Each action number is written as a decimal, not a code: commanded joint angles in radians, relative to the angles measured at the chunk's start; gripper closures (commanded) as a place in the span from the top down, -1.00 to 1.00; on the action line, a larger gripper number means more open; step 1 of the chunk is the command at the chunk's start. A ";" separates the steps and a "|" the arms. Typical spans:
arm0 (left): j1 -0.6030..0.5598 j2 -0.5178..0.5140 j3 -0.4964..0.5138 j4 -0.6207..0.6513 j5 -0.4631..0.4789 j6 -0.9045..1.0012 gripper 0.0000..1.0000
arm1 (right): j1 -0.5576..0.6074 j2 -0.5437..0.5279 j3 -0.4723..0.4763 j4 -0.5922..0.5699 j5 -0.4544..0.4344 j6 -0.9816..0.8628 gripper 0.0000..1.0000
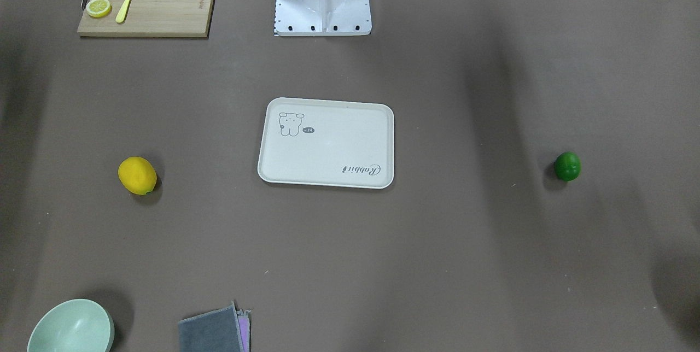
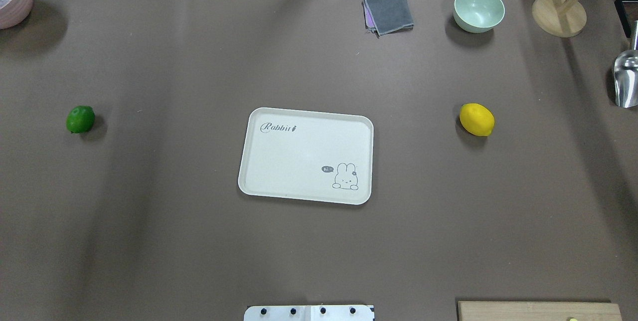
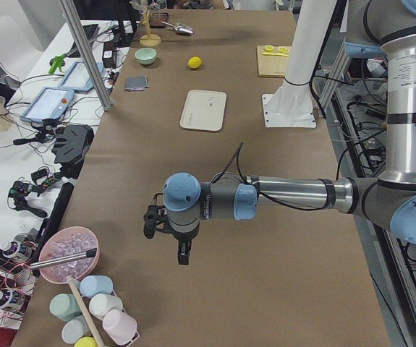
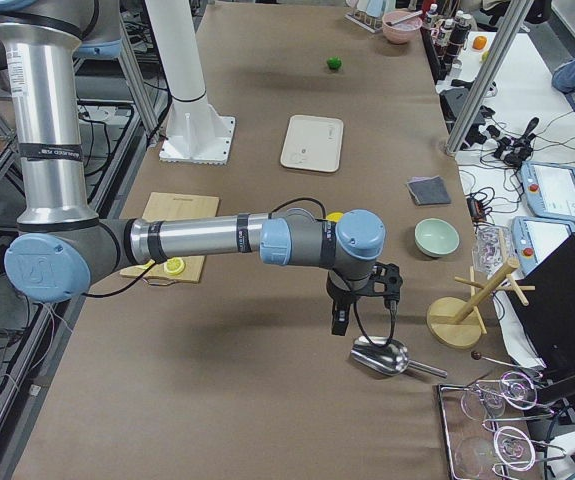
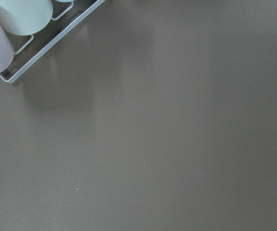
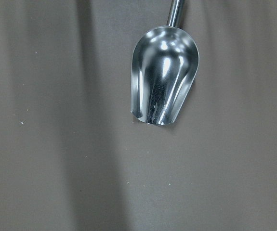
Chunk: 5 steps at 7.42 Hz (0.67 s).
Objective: Place all lemons on tray
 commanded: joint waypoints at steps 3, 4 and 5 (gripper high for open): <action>0.000 0.002 0.002 0.002 0.002 -0.001 0.96 | 0.000 -0.006 0.002 0.014 0.000 0.002 1.00; 0.000 0.002 0.002 0.002 0.002 -0.002 0.96 | -0.011 0.000 0.006 0.014 0.003 0.023 1.00; 0.000 0.002 0.002 0.002 0.002 -0.002 0.96 | -0.050 0.005 0.043 0.014 0.006 0.069 0.99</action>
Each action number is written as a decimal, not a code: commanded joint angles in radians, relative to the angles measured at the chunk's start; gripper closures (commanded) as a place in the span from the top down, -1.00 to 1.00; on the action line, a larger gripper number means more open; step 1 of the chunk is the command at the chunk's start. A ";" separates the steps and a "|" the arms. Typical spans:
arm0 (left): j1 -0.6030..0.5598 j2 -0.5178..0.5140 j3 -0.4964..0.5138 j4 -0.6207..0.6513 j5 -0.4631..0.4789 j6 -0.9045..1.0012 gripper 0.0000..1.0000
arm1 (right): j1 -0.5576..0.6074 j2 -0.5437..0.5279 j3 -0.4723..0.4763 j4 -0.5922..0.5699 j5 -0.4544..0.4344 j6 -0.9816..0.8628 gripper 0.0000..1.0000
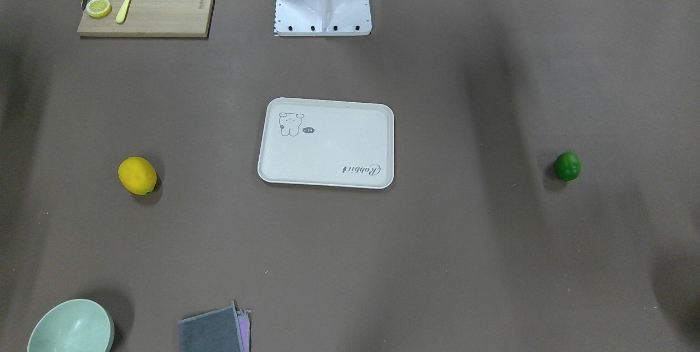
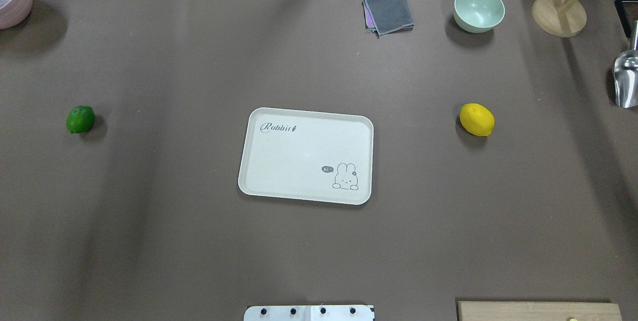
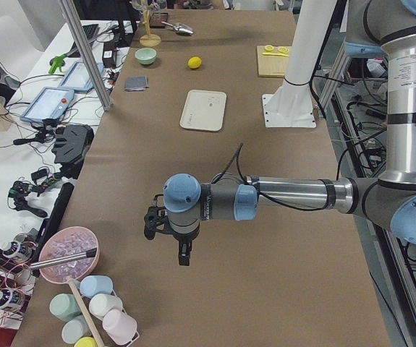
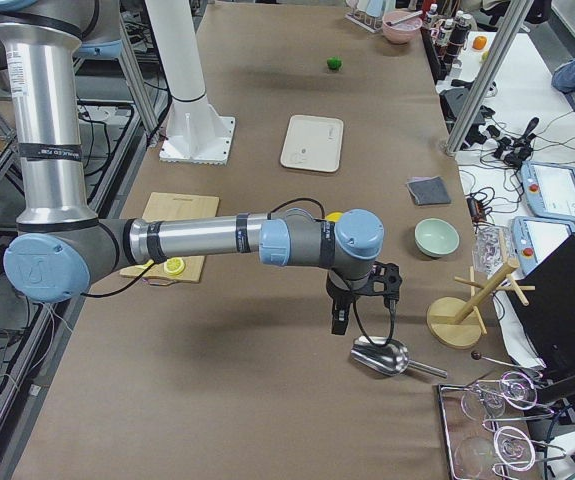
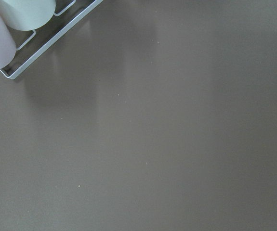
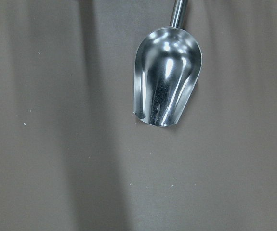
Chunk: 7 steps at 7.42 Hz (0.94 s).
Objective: Place all lemons on tray
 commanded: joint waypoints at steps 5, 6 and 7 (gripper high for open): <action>0.014 -0.018 0.014 0.003 0.000 -0.017 0.94 | -0.277 0.072 0.128 0.008 0.002 0.195 1.00; 0.091 -0.067 0.018 0.002 0.000 -0.133 0.94 | -0.323 0.111 0.120 0.008 0.002 0.202 1.00; 0.156 -0.125 0.015 -0.001 -0.003 -0.269 0.94 | -0.364 0.135 0.117 0.006 -0.007 0.200 1.00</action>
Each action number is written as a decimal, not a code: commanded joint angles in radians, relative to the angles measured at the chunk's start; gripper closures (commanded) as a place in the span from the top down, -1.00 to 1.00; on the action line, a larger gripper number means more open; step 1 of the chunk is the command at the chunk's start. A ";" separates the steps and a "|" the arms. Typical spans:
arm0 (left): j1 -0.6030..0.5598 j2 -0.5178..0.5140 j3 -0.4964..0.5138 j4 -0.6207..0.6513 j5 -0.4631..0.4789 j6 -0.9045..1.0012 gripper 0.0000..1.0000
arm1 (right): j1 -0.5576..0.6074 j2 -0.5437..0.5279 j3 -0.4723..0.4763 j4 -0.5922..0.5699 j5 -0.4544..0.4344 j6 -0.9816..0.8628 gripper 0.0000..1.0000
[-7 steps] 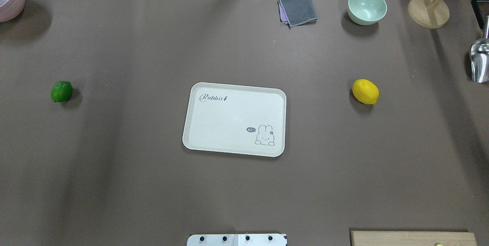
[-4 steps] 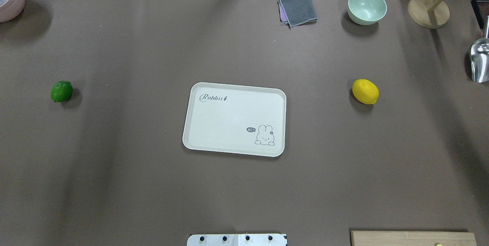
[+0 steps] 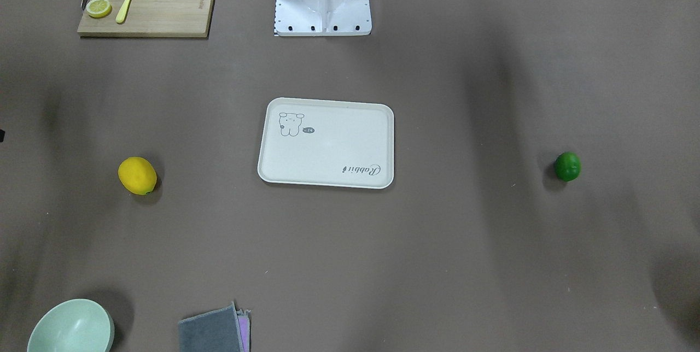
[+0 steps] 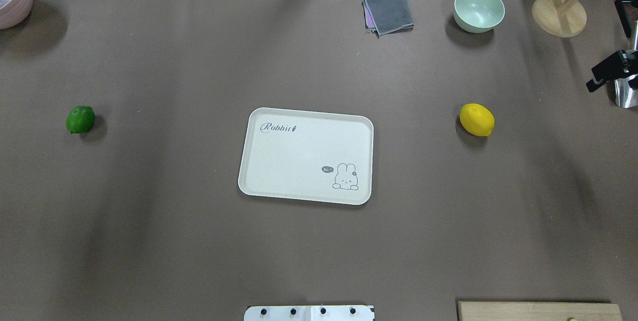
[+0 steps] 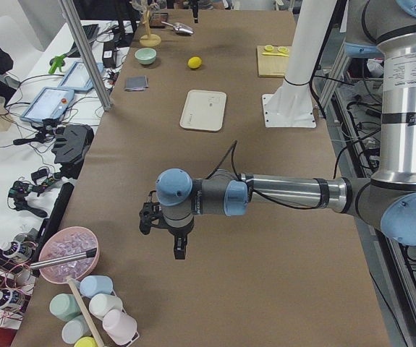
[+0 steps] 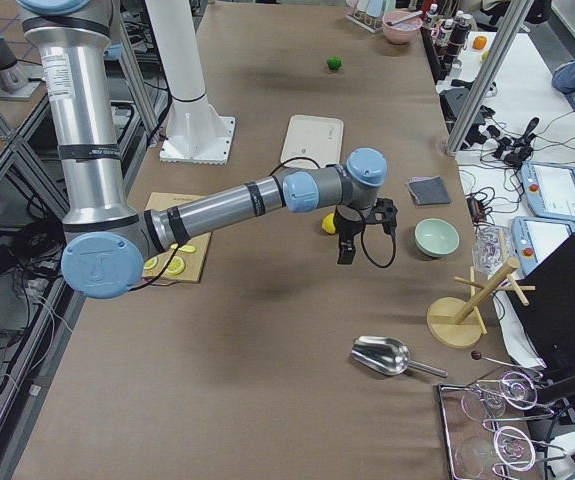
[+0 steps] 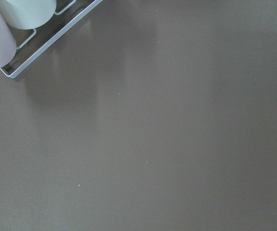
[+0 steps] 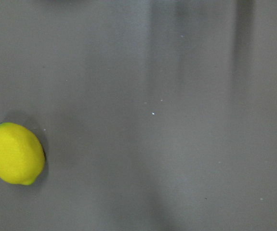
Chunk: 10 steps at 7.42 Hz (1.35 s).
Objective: Place all lemons on tray
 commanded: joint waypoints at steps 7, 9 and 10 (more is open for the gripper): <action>0.470 -0.349 0.367 -0.383 0.114 -0.335 0.94 | -0.271 0.210 -0.174 0.058 -0.006 0.006 1.00; 0.472 -0.355 0.374 -0.380 0.108 -0.336 0.94 | -0.294 0.210 -0.192 0.059 -0.012 0.000 1.00; 0.472 -0.365 0.360 -0.339 0.103 -0.336 0.94 | -0.294 0.219 -0.209 0.062 -0.018 -0.005 1.00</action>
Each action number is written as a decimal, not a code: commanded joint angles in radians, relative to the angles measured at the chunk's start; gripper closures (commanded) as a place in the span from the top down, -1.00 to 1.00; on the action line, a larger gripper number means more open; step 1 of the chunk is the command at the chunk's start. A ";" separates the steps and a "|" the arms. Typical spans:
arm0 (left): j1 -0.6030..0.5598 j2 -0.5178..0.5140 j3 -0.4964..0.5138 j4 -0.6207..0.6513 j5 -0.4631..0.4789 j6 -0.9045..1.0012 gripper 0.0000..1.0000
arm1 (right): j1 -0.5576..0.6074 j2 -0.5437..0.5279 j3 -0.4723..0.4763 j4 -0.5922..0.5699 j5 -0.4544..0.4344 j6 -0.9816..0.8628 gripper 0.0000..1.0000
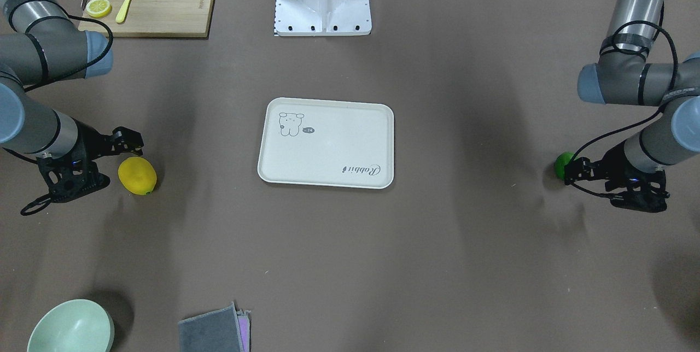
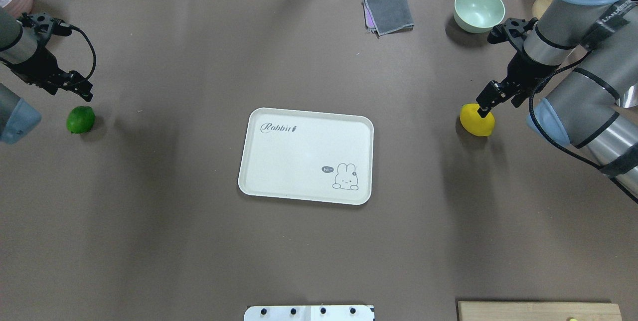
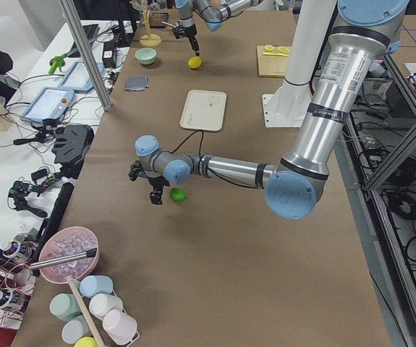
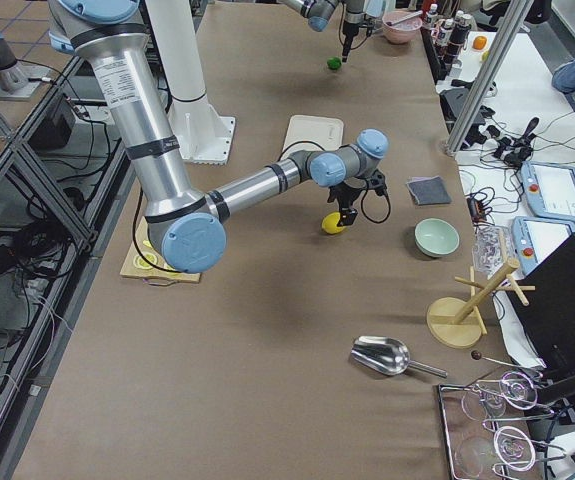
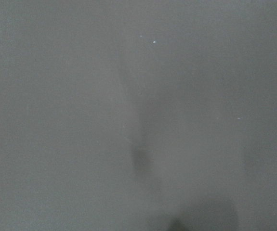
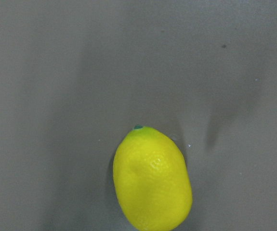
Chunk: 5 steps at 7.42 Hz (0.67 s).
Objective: Place all lemons on tray
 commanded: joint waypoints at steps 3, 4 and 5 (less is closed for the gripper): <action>0.008 -0.022 -0.009 0.072 -0.046 0.000 0.94 | -0.013 0.039 -0.113 0.128 -0.022 -0.004 0.99; 0.024 -0.016 -0.003 0.073 -0.048 0.000 0.94 | -0.022 0.040 -0.115 0.128 -0.034 -0.001 0.99; 0.045 -0.013 -0.001 0.075 -0.048 0.000 0.94 | -0.030 0.043 -0.121 0.128 -0.036 -0.002 0.99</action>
